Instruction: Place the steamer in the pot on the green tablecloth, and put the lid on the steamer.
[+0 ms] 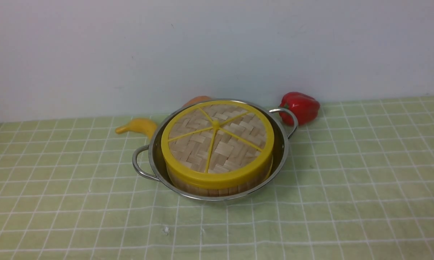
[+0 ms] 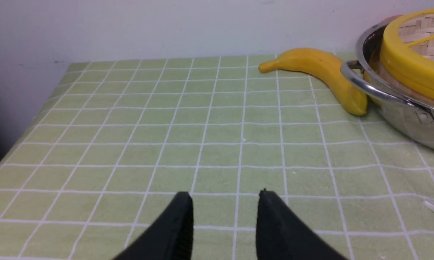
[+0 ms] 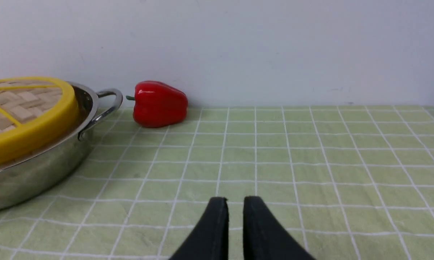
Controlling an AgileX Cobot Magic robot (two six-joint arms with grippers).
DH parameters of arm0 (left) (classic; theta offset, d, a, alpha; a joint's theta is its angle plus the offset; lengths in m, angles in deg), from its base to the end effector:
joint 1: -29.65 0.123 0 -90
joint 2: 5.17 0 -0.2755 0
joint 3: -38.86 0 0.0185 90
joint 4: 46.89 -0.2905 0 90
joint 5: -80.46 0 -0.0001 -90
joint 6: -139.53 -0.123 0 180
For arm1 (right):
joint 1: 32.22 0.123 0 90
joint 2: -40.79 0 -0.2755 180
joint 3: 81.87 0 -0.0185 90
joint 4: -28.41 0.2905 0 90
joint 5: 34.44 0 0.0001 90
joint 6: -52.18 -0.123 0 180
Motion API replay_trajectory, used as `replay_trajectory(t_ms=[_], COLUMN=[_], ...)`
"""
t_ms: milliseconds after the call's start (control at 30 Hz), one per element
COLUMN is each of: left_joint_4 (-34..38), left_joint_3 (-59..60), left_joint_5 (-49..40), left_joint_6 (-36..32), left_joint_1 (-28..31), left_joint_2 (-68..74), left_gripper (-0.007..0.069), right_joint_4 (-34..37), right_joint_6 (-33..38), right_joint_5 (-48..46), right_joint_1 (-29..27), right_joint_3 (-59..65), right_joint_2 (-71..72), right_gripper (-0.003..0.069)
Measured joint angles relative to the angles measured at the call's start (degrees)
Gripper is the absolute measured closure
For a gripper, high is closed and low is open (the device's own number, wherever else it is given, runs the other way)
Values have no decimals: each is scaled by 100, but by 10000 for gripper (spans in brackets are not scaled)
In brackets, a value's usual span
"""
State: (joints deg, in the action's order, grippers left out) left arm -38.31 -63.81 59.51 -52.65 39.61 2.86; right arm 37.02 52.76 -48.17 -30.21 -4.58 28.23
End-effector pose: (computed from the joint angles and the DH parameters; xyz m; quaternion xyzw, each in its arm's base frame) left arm 0.1324 0.0166 0.1693 -0.0244 0.7986 0.0527 0.5990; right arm 0.1408 0.0093 0.1735 0.0286 0.7844 0.0668 0.6160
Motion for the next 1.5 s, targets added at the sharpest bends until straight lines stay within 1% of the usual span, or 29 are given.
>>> replay_trajectory(t_ms=[167, 300, 1500], left_joint_4=[0, 0, 0], left_joint_3=[0, 0, 0], left_joint_5=[0, 0, -6], left_joint_6=[5, 5, -1], left_joint_1=[0, 0, 0], left_joint_2=[0, 0, 0], left_gripper=[382, 382, 382], right_joint_4=[0, 12, 25], right_joint_6=[-7, -9, -14], right_joint_5=[-442, -564, -578], right_joint_1=[0, 0, 0], right_joint_3=[13, 13, 17], right_joint_2=[356, 418, 418], right_gripper=[547, 530, 433])
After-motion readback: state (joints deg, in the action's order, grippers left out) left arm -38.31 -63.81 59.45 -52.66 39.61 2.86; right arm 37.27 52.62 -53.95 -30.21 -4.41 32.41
